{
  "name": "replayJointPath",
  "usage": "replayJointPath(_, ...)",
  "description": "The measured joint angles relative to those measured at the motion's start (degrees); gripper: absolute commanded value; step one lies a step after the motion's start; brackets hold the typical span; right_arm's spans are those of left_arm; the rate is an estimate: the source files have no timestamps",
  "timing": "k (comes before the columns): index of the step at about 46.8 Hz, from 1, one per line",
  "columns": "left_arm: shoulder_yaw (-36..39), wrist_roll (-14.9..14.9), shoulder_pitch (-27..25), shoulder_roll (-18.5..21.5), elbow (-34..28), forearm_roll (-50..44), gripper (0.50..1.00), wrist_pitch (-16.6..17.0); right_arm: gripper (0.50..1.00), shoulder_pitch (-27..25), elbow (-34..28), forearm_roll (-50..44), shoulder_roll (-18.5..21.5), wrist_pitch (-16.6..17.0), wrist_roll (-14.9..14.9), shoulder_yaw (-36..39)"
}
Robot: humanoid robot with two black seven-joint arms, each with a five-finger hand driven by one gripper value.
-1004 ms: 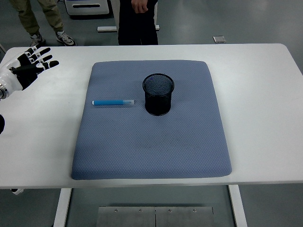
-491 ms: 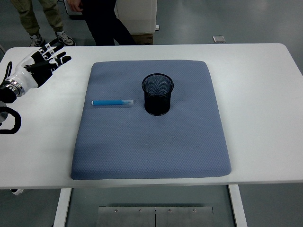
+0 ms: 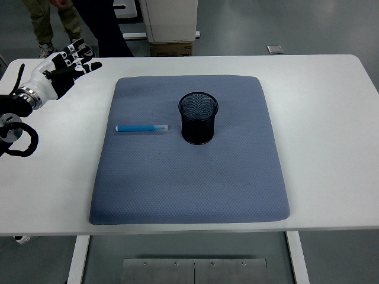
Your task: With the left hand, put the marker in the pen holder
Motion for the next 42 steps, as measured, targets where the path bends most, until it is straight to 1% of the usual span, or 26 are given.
replayJointPath(7, 3.0, -0.3, -3.2, 0.6, -0.1, -0.1, 1.0, -0.2, 1.0, 0.0, 0.0, 0.0, 0.0, 0.0, 0.0, 0.0)
replayJointPath(13, 7.5, -0.5, -5.3, 1.2, -0.1, -1.1, 1.0, -0.3, 1.0, 0.0, 0.0, 0.0, 0.0, 0.0, 0.0, 0.0)
replayJointPath(18, 12.7, -2.2, -7.5, 1.2, 0.0, -0.7, 1.0, -0.4, 1.0, 0.0, 0.0, 0.0, 0.0, 0.0, 0.0, 0.0)
replayJointPath(23, 22.2, -2.5, -12.9, 0.7, -0.4, -0.5, 1.0, -0.4, 1.0, 0.0, 0.0, 0.0, 0.0, 0.0, 0.0, 0.0)
replayJointPath(28, 33.2, -2.5, -19.8, -0.3, -1.6, 0.0, 1.0, -0.3, 1.0, 0.0, 0.0, 0.0, 0.0, 0.0, 0.0, 0.0)
replayJointPath(35, 45.1, -2.5, -28.7, -3.5, -4.8, 1.9, 1.0, -0.2, 1.0, 0.0, 0.0, 0.0, 0.0, 0.0, 0.0, 0.0)
replayJointPath(42, 54.5, -2.2, -35.7, -7.8, -6.5, 4.8, 1.0, 0.0, 1.0, 0.0, 0.0, 0.0, 0.0, 0.0, 0.0, 0.0)
